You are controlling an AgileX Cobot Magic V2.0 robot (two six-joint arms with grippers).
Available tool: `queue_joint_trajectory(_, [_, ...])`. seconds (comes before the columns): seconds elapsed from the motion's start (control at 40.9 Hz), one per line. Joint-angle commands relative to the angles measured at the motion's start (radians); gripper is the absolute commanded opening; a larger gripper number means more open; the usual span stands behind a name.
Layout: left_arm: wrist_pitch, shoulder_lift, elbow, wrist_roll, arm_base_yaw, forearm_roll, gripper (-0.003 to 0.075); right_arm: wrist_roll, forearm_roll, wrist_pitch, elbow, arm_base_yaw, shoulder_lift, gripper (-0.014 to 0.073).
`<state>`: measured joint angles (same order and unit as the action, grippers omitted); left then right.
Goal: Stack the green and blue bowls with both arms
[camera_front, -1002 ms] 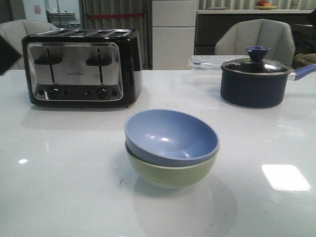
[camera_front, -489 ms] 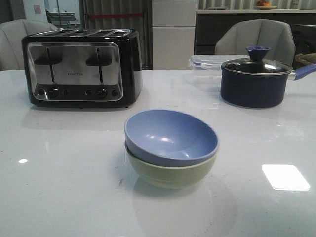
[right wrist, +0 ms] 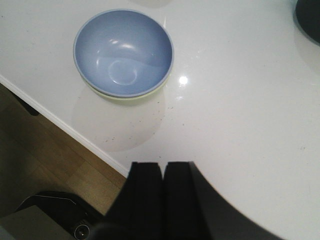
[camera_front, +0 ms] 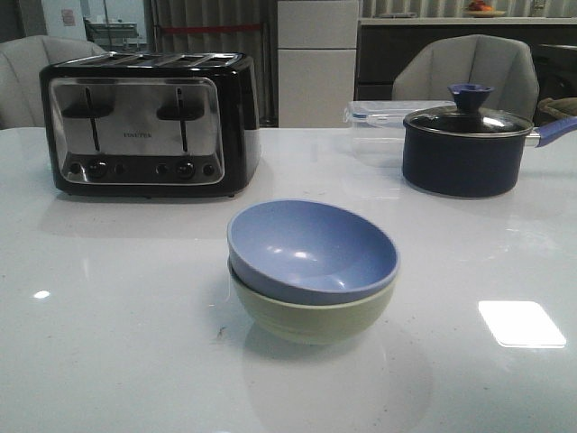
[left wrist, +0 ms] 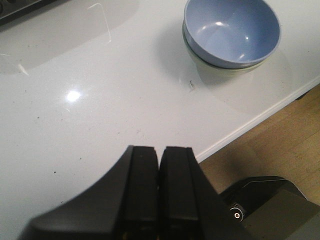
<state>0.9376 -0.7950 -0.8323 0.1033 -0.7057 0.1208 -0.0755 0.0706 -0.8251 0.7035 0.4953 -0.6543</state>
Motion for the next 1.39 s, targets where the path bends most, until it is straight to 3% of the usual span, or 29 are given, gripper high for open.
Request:
queue_joint_trajectory(0.0, [-0.055, 0.001, -0.026, 0.01, -0.007, -0.001, 0.0096, 0.003, -0.005, 0.057, 0.027, -0.003, 0.002, 0.0052])
queue_joint_trajectory(0.293, [-0.063, 0.042, -0.007, 0.01, 0.016, 0.001, 0.0096, 0.003, -0.005, 0.057, 0.027, -0.003, 0.002, 0.0052])
queue_joint_trajectory(0.586, [-0.148, 0.287, 0.206, 0.006, 0.302, 0.045, 0.0096, 0.003, -0.005, 0.057, 0.027, -0.003, 0.002, 0.0052])
queue_joint_trajectory(0.904, [-0.597, 0.634, 0.505, 0.006, 0.534, -0.073, 0.0096, 0.003, -0.005, 0.057, 0.027, -0.003, 0.002, 0.0052])
queue_joint_trajectory(1.368, [-0.928, 0.76, 0.782, -0.023, 0.556, -0.09, 0.0096, 0.003, -0.005, 0.057, 0.027, -0.003, 0.002, 0.0052])
